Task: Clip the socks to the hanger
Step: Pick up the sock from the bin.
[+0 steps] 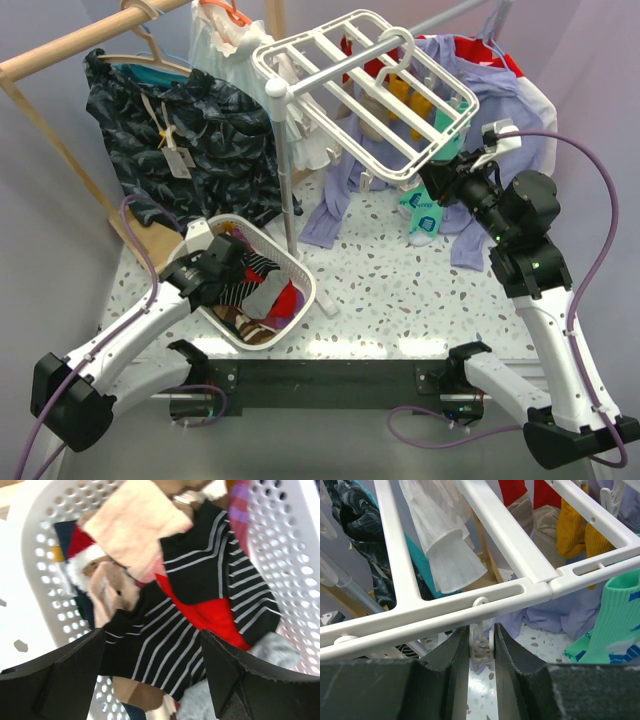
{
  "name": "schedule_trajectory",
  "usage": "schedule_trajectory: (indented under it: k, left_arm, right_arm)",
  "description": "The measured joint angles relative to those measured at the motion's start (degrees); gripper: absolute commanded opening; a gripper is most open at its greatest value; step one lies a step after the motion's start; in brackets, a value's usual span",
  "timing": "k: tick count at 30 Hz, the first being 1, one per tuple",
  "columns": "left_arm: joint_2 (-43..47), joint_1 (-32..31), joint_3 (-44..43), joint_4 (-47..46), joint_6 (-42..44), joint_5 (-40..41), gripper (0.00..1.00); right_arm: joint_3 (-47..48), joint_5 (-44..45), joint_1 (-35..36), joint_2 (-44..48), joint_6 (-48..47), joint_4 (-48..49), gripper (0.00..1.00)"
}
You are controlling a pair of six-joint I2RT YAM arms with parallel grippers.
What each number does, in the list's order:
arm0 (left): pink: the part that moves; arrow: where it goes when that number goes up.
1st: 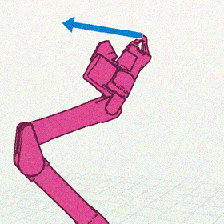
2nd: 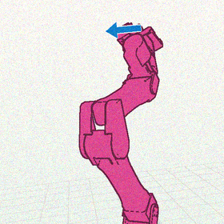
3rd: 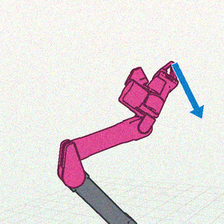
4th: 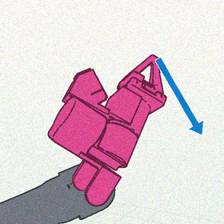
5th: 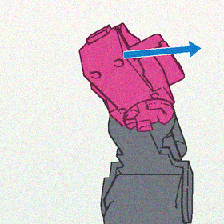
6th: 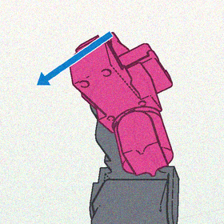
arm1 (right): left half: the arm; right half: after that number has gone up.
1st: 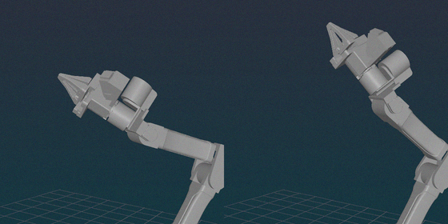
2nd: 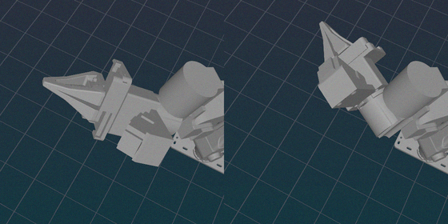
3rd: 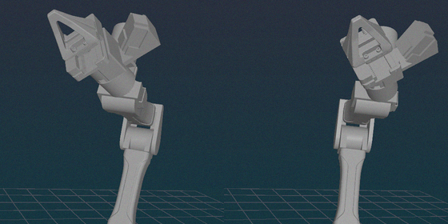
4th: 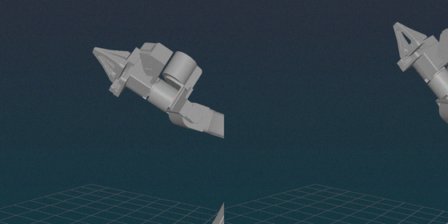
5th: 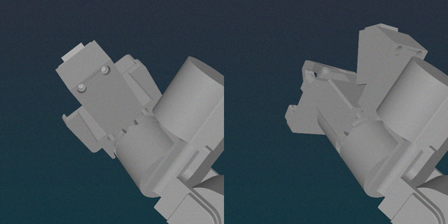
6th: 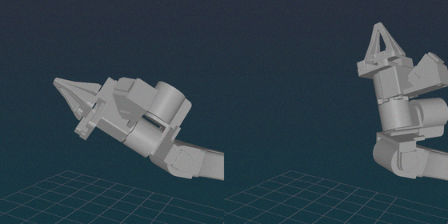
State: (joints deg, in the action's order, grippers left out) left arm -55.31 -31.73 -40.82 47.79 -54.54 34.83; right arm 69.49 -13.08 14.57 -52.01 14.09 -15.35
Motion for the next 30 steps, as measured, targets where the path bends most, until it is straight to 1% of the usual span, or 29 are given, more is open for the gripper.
schedule_trajectory:
  k: [4, 7, 10, 11, 13, 14, 16, 17, 20, 23, 25, 28, 29, 30]
  left_arm:
    - [-0.2, 0.11, 1.16, 1.22, -1.97, 2.12, 0.78]
    - [-1.01, 0.11, 2.38, 1.25, -2.58, 2.86, 0.73]
    - [-2.62, 0.11, 3.04, 1.14, -2.93, 3.15, 0.64]
    - [-3.23, 0.11, 3.1, 1.09, -2.95, 3.17, 0.58]
    - [-4.11, 0.11, 3.1, 0.94, -2.99, 3.23, 0.52]
    - [-4.44, 0.11, 3.1, 0.85, -2.91, 3.26, 0.44]
    - [-4.7, 0.11, 3.1, 0.76, -2.89, 3.34, 0.38]
    - [-4.7, 0.11, 3.06, 0.76, -2.89, 3.39, 0.32]
    - [-4.57, 0.11, 2.1, 0.81, -1.77, 3.37, 0.23]
    - [-4.26, 0.11, 0.39, -0.09, 0.13, 3.3, 0.22]
    - [-4.28, 0.11, -0.83, -1.38, 1.84, 2.67, 0.24]
    - [-5.03, 0.11, -2.54, -3.67, 4.46, 0.85, 0.29]
    - [-5.44, 0.09, -3.04, -4.61, 5.27, 0.07, 0.34]
    - [-5.75, 0.09, -3.28, -5.46, 5.92, -0.59, 0.37]
  right_arm:
    - [0.0, -0.02, 0.0, 0.0, 0.0, 0.02, 0.06]
    - [0.0, -0.04, 0.0, 0.0, 0.0, 0.02, 0.06]
    - [0.0, -0.07, 0.0, 0.0, 0.0, 0.02, 0.06]
    - [0.0, -0.07, 0.0, 0.0, 0.0, 0.02, 0.06]
    - [0.0, -0.07, 0.0, 0.0, 0.0, 0.02, 0.06]
    - [0.0, -0.07, 0.0, 0.0, 0.0, 0.02, 0.06]
    - [0.0, -0.09, 0.0, 0.0, 0.0, 0.02, 0.06]
    - [0.0, -0.09, 0.0, 0.0, 0.0, 0.02, 0.06]
    - [0.0, -0.09, 0.0, -0.02, 0.0, 0.02, 0.06]
    - [0.0, -0.09, 0.0, -0.04, 0.0, 0.04, 0.06]
    - [0.0, -0.11, 0.0, -0.04, 0.02, 0.07, 0.06]
    - [0.0, -0.09, 0.0, -0.04, 0.02, 0.11, 0.06]
    - [0.0, -0.09, 0.0, -0.04, 0.04, 0.13, 0.06]
    - [0.0, -0.09, 0.0, -0.04, 0.04, 0.15, 0.06]
